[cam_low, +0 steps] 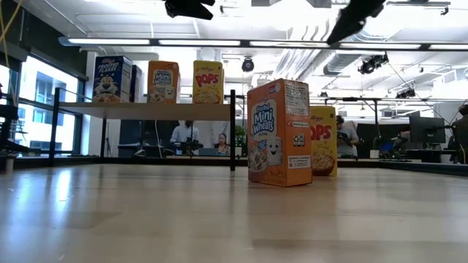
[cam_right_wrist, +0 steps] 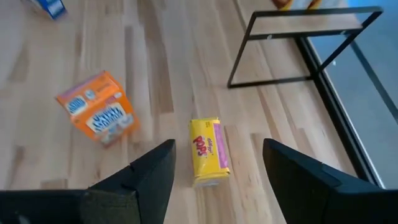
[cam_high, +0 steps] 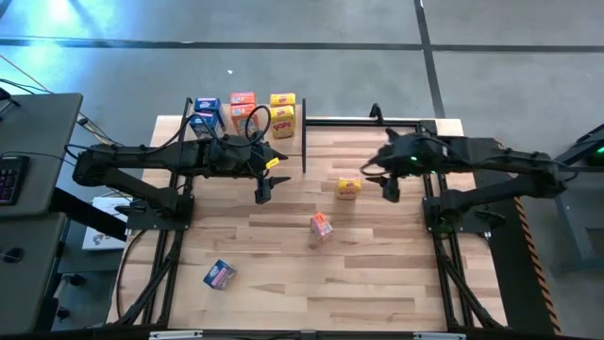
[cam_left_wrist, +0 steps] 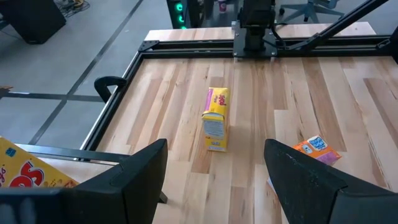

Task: Stack cereal on shelf
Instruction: Put the yellow cereal box on the shelf aligned with the other yellow cereal boxes

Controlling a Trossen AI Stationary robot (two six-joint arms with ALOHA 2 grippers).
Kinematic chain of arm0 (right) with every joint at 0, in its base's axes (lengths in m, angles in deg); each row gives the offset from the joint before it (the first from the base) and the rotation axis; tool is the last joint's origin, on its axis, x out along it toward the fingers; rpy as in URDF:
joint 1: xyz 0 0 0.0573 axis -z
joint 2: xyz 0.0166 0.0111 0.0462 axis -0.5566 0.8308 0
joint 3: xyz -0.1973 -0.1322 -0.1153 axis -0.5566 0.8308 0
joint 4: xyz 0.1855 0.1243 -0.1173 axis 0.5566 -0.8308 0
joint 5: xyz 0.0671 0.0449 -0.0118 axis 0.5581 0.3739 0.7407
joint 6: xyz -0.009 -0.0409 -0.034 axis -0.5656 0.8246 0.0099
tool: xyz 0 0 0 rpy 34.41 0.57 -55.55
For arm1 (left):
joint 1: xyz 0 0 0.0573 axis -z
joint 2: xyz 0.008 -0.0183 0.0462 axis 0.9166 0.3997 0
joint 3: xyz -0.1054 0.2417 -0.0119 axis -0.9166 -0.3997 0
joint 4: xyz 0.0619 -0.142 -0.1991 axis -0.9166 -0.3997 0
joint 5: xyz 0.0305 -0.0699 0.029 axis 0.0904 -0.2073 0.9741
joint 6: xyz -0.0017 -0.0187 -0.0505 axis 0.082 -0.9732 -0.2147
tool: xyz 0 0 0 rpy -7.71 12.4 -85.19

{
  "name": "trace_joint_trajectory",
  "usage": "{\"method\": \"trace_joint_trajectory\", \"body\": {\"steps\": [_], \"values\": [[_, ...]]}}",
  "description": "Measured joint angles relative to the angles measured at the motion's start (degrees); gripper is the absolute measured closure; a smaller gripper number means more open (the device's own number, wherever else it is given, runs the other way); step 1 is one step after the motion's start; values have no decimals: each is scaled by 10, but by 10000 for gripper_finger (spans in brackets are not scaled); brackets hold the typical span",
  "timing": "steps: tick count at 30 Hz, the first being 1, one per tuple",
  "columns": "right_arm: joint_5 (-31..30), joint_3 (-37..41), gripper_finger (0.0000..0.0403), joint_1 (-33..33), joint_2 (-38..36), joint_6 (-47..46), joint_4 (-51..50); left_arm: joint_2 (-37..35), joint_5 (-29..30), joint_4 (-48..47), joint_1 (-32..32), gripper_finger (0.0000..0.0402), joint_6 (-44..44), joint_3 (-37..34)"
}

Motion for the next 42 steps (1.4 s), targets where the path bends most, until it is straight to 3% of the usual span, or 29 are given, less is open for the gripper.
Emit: {"method": "trace_joint_trajectory", "body": {"steps": [21,33,39,42], "values": [[0,293,169,-46,-294,-119,169,0,0,34,0,142,32,0],[-1,358,169,-47,-362,-123,200,0,-45,100,0,142,64,0],[-1,404,169,-55,-385,-137,227,0,-125,105,0,142,105,0],[-1,420,169,-62,-391,-141,252,0,-127,124,1,142,105,0]]}}
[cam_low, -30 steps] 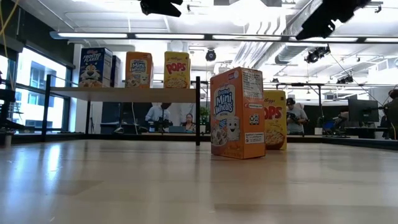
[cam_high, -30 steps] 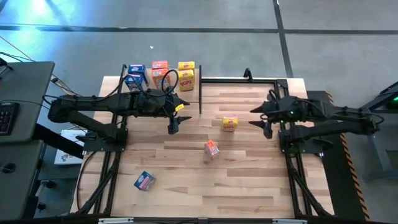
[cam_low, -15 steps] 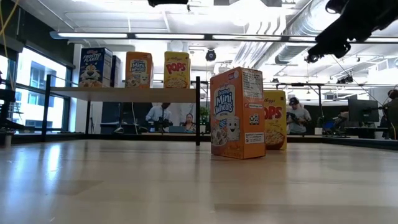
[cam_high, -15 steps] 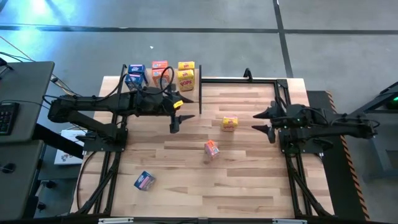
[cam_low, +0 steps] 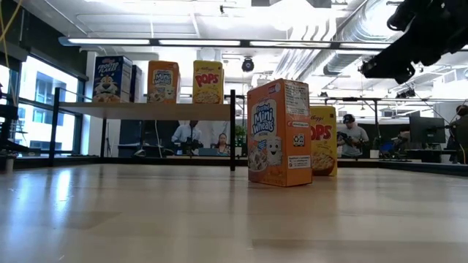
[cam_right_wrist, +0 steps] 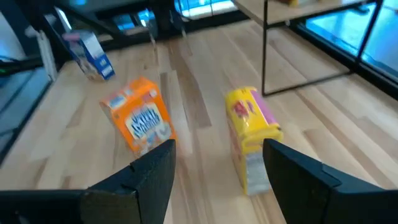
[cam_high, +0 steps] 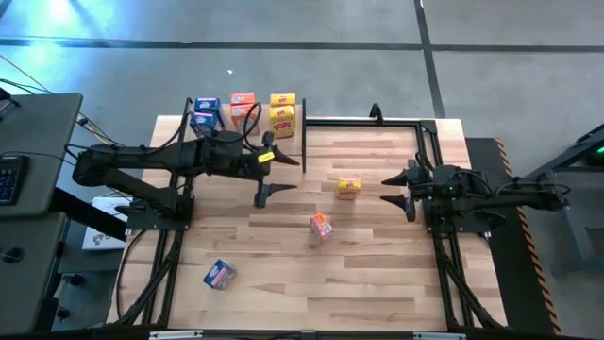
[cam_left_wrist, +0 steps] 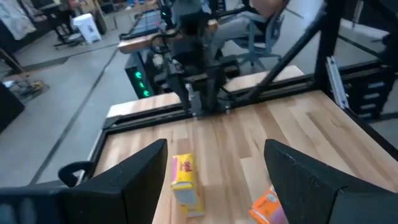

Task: Stack cereal on shelf
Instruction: Put the yellow cereal box on the shelf aligned with the other yellow cereal boxes

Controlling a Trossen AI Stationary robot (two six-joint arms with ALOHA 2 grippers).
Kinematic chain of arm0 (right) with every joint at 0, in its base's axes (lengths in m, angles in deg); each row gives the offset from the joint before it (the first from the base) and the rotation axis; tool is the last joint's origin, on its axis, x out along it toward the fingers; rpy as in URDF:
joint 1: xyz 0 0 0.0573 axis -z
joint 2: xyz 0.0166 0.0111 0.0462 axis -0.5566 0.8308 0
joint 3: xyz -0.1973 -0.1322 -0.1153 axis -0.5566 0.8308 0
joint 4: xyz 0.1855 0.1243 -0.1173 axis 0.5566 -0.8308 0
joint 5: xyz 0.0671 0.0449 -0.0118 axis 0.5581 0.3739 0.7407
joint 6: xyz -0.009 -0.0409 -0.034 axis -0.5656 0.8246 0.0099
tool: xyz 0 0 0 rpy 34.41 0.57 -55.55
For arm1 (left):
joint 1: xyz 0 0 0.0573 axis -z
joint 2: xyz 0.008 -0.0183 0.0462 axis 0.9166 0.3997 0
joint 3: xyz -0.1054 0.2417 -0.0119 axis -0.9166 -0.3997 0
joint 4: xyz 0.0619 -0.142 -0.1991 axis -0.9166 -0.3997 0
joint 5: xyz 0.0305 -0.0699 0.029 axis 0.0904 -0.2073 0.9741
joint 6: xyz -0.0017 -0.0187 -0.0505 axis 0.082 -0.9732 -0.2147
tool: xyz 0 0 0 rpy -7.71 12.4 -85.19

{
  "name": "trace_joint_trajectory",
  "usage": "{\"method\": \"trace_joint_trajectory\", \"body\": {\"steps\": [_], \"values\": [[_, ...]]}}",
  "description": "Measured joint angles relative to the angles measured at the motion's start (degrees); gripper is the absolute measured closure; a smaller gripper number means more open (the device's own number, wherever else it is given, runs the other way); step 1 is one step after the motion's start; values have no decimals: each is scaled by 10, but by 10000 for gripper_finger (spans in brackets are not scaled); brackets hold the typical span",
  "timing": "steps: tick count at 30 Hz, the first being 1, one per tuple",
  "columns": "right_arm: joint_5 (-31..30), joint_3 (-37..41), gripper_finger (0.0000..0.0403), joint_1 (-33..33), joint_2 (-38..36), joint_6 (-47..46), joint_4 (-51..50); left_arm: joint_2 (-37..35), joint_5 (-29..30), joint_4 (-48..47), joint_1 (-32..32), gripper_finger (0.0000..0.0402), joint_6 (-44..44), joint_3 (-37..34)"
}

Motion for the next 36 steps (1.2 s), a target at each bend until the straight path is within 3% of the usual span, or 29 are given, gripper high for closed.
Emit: {"method": "trace_joint_trajectory", "body": {"steps": [9,19,25,36], "values": [[-32,30,169,-23,0,-6,75,15,24,68,-13,142,-17,0],[-36,130,169,-53,-1,-25,233,105,17,94,-56,142,-16,0],[-29,144,169,-80,0,-36,255,161,-1,134,-73,142,-16,1],[-58,144,169,-124,0,-35,255,280,-1,20,-80,142,-5,141]]}}
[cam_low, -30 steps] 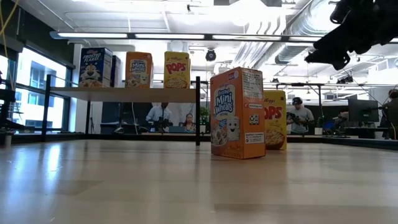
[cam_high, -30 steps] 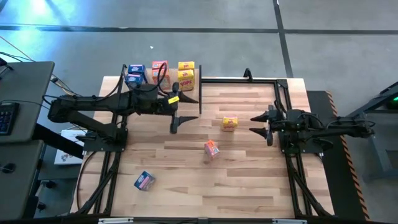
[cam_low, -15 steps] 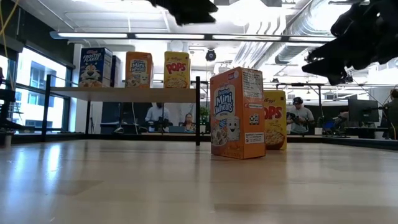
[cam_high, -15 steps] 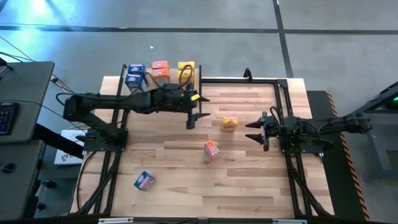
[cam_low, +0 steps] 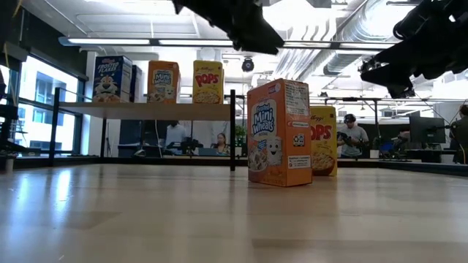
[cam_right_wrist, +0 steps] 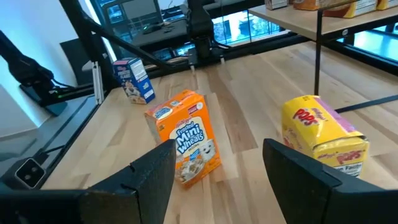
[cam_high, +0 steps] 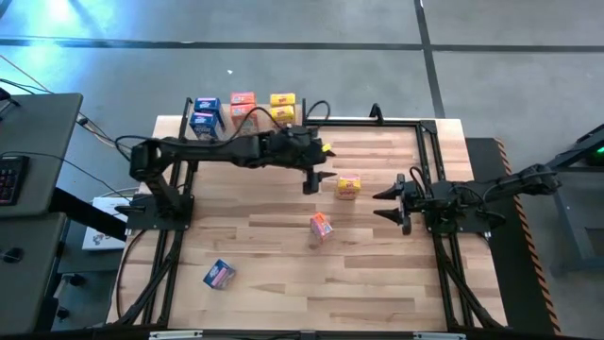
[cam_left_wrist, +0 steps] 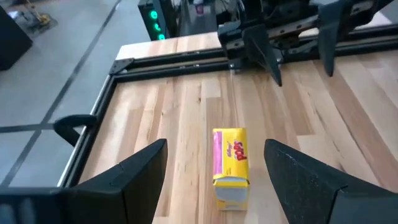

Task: Stack cereal on shelf
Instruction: Put the yellow cereal box on the shelf aligned with the other yellow cereal boxes

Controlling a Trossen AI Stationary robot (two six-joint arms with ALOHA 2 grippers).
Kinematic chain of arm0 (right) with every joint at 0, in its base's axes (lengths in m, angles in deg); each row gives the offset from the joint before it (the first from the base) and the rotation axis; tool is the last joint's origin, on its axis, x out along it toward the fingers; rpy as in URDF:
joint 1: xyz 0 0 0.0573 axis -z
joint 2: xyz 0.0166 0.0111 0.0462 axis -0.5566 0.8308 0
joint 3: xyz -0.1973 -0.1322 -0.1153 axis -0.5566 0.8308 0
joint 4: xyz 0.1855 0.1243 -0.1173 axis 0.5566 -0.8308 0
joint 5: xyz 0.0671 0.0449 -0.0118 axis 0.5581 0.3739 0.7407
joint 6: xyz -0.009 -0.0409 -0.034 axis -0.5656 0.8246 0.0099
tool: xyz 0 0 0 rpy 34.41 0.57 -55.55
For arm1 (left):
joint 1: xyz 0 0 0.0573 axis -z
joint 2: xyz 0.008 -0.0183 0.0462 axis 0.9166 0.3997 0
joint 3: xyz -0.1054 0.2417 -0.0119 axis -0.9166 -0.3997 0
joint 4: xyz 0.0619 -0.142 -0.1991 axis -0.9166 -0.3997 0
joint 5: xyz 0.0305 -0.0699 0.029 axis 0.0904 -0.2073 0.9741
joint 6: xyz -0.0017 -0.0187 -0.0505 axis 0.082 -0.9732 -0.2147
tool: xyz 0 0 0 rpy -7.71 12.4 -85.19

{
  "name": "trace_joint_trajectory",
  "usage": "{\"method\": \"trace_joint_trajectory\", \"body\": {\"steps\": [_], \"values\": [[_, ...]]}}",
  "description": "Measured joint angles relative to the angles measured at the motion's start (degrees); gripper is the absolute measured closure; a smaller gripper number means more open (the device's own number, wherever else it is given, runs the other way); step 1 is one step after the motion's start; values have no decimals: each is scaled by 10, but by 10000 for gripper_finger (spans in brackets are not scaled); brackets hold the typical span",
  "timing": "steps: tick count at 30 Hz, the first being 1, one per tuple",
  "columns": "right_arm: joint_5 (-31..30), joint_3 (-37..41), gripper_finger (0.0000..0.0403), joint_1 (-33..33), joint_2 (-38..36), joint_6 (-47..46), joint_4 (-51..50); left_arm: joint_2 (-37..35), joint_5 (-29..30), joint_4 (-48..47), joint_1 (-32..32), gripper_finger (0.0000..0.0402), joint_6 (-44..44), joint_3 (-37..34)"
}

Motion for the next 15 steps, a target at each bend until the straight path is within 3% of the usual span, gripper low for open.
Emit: {"method": "trace_joint_trajectory", "body": {"steps": [15], "values": [[-16,0,169,-11,0,-10,-5,86,0,10,0,142,-7,34]]}}
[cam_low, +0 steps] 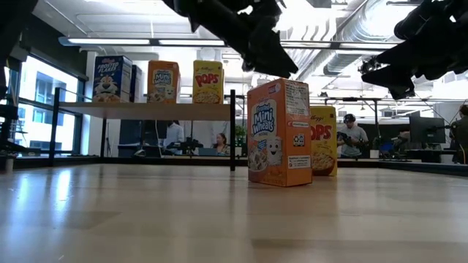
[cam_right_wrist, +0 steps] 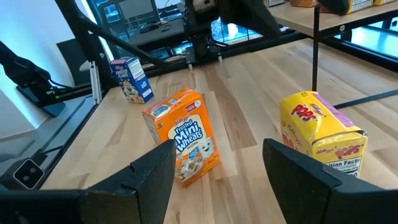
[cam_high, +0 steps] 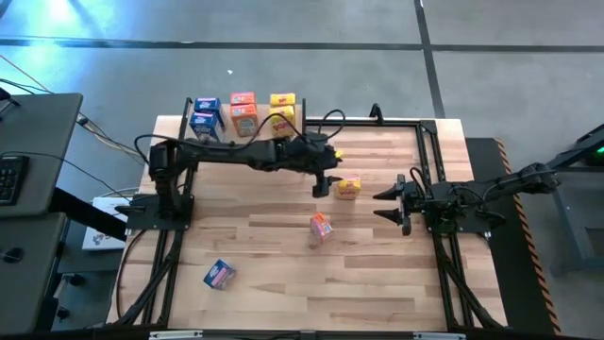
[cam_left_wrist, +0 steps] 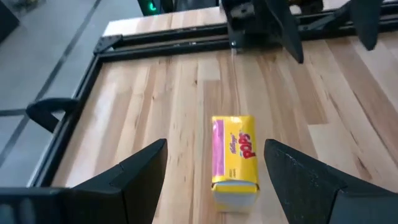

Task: Stack cereal on shelf
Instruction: Put the yellow cereal box on the shelf aligned with the other yellow cereal boxes

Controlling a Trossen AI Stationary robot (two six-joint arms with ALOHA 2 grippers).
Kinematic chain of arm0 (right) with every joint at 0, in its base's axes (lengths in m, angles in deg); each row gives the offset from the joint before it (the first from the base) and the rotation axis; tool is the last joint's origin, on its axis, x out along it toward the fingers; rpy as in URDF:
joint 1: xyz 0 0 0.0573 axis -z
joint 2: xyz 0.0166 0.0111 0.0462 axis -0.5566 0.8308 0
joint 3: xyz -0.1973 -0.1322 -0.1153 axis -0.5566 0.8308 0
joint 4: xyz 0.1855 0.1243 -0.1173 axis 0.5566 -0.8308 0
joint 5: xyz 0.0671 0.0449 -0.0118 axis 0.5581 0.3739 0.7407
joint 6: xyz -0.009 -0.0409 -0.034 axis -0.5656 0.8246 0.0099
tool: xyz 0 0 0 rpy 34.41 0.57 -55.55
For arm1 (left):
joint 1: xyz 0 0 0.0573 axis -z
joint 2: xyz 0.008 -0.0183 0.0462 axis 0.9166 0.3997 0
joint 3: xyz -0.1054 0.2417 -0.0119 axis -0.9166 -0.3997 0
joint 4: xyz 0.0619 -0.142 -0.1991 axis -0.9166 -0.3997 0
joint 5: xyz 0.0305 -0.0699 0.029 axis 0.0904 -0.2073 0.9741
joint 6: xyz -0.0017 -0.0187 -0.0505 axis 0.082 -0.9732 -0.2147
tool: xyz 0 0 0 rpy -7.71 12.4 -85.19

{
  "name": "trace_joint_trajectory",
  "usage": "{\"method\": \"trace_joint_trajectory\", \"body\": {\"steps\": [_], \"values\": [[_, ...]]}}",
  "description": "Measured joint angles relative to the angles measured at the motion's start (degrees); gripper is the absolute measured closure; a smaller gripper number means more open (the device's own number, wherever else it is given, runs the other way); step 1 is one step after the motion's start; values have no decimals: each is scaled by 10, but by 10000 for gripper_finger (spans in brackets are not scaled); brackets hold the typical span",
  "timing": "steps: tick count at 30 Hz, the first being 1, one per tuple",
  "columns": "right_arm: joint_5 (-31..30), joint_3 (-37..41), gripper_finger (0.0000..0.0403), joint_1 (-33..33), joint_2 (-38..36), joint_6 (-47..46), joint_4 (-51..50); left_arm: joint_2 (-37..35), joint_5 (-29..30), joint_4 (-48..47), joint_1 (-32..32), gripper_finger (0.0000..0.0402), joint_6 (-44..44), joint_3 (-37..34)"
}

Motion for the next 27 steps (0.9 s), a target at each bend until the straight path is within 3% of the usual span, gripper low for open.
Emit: {"method": "trace_joint_trajectory", "body": {"steps": [27], "values": [[0,0,169,0,0,-2,-6,73,-24,34,1,142,-34,0]]}}
